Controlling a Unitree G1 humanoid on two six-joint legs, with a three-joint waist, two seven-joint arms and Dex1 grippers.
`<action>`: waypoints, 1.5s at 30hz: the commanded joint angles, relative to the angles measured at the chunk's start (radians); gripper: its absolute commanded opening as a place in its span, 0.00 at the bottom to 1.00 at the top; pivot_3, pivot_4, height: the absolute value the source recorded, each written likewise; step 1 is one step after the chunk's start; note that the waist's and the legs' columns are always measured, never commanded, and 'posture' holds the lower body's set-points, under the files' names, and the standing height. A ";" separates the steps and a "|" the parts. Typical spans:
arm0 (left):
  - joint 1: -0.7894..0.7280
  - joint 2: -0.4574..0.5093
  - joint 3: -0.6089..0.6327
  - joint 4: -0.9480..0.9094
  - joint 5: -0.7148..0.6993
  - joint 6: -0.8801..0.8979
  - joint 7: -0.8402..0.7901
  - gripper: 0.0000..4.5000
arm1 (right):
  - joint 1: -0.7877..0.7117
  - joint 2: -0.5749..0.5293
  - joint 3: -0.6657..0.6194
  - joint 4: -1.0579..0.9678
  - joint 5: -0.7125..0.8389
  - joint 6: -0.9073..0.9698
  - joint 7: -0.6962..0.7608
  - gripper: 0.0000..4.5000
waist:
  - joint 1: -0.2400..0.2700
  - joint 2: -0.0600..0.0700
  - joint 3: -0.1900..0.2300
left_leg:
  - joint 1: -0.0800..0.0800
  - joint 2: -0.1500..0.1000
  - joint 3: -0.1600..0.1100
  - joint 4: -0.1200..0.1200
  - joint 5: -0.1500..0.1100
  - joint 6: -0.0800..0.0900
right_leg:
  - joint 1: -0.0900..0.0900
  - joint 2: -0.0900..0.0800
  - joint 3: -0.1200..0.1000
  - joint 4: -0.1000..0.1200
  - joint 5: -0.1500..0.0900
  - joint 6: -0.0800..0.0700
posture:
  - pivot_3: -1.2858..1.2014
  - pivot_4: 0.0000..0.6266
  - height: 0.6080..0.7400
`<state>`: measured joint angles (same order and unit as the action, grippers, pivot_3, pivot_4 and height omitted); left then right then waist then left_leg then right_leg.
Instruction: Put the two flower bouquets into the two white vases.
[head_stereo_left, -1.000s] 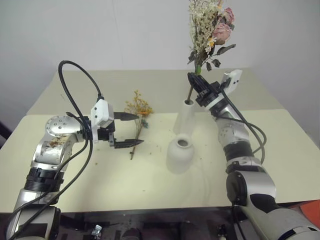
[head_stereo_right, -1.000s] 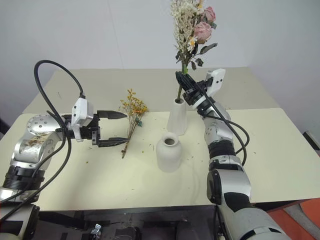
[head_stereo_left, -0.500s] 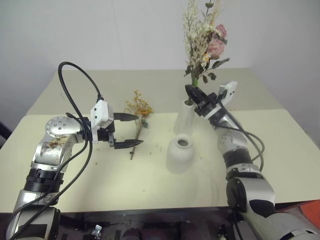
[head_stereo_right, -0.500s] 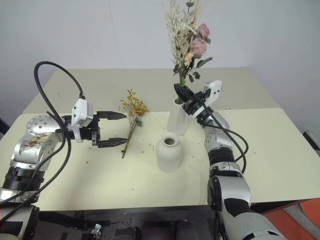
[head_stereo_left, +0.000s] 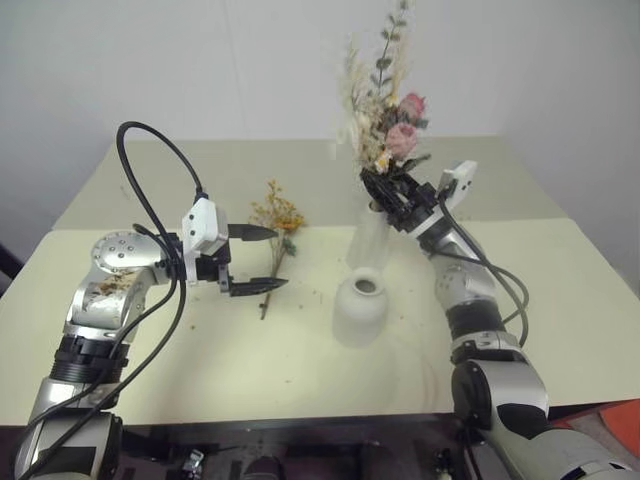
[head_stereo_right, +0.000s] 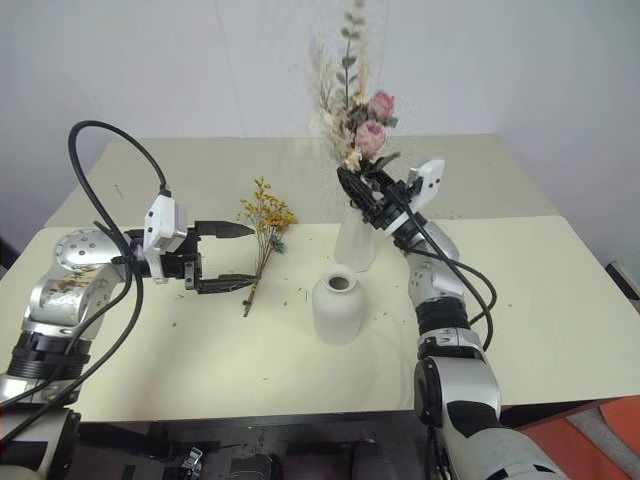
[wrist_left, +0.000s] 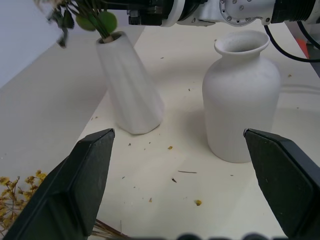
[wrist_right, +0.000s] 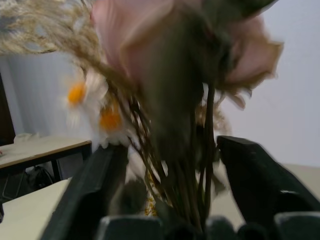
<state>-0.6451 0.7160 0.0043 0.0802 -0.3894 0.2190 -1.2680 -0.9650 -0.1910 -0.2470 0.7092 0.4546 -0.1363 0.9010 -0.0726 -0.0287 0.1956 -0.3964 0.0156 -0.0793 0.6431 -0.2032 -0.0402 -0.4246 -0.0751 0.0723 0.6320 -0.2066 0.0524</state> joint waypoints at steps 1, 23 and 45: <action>-0.026 -0.003 0.009 -0.004 -0.002 -0.020 0.003 1.00 | 0.005 -0.024 0.003 -0.071 -0.005 0.014 -0.028 0.99 | 0.000 0.000 0.000 | 0.000 0.000 0.000 0.000 0.000 0.000 | 0.000 0.000 0.000 0.000 0.000 0.000 | 0.52 0.24 1.00; -0.088 -0.100 -0.052 -0.310 0.272 0.615 0.676 1.00 | 0.386 -0.470 0.044 -0.696 -0.061 0.437 -0.059 0.99 | 0.007 0.000 0.000 | -0.001 -0.001 0.000 0.001 0.000 0.000 | 0.001 -0.001 0.000 -0.001 -0.005 0.008 | 0.52 0.24 1.00; -0.454 -0.382 -0.077 0.150 0.268 1.386 1.009 1.00 | 0.210 -0.849 0.141 -0.976 0.063 0.938 0.151 0.99 | 0.024 -0.001 0.001 | -0.004 -0.003 -0.001 0.001 0.000 0.000 | 0.000 -0.002 0.000 -0.004 -0.005 0.010 | 0.52 0.24 1.00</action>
<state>-1.0622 0.3451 -0.1068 0.2192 -0.1229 1.6090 -0.2684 -0.7526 -1.0144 -0.0780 -0.2282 0.4970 0.7973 1.0372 -0.0487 -0.0299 0.1962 -0.4006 0.0127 -0.0798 0.6442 -0.2032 -0.0406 -0.4250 -0.0773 0.0721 0.6280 -0.2116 0.0622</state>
